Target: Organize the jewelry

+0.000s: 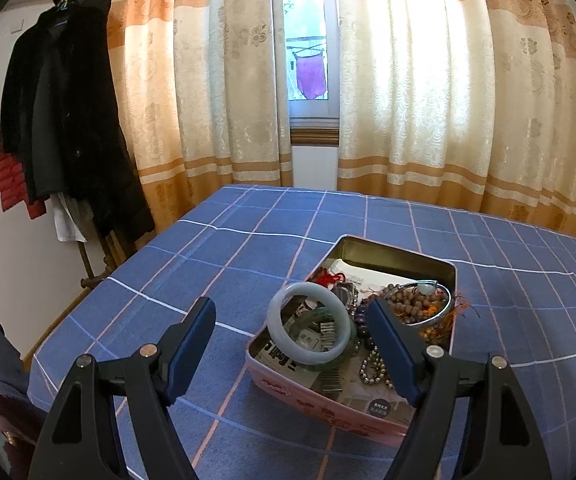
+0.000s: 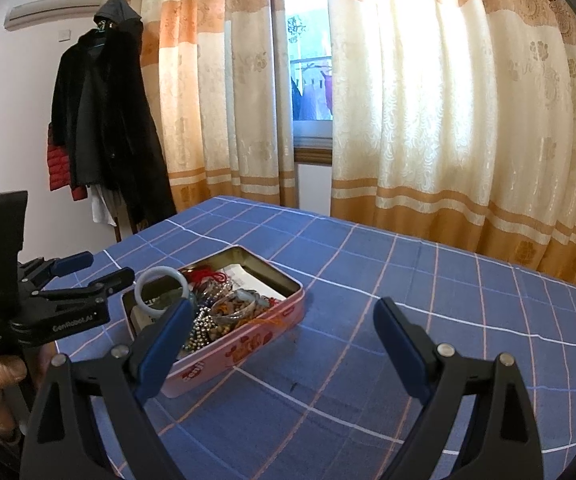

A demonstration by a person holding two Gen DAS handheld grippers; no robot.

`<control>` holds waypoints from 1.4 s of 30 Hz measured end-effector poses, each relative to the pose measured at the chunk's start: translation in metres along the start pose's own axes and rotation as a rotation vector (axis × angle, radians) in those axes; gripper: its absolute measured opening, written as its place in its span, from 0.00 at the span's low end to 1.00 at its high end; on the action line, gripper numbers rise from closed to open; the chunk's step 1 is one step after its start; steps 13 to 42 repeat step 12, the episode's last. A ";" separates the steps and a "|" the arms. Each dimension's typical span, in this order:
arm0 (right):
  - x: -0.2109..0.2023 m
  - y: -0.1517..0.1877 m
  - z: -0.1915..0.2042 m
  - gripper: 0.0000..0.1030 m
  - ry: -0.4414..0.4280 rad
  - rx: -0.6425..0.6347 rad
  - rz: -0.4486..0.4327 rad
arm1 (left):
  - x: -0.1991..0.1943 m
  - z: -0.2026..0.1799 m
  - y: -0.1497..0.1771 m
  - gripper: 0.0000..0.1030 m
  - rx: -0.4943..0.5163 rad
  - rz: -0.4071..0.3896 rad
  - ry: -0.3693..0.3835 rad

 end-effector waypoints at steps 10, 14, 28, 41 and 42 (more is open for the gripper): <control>0.000 0.000 0.002 0.91 0.004 -0.018 0.003 | -0.004 -0.002 0.004 0.92 0.031 -0.034 -0.070; 0.000 0.000 0.002 0.91 0.003 -0.015 0.004 | -0.004 -0.004 0.005 0.92 0.036 -0.041 -0.049; 0.000 0.000 0.002 0.91 0.003 -0.015 0.004 | -0.004 -0.004 0.005 0.92 0.036 -0.041 -0.049; 0.000 0.000 0.002 0.91 0.003 -0.015 0.004 | -0.004 -0.004 0.005 0.92 0.036 -0.041 -0.049; 0.000 0.000 0.002 0.91 0.003 -0.015 0.004 | -0.004 -0.004 0.005 0.92 0.036 -0.041 -0.049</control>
Point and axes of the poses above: each gripper's, at about its wrist camera, not at the fingertips, and x roughly the way its jaws point, z to its left, y to its underside, the point moved 2 cm from there along x, roughly the way its jaws point, and after that the axes turned 3 degrees about x, right-handed, at the moved point
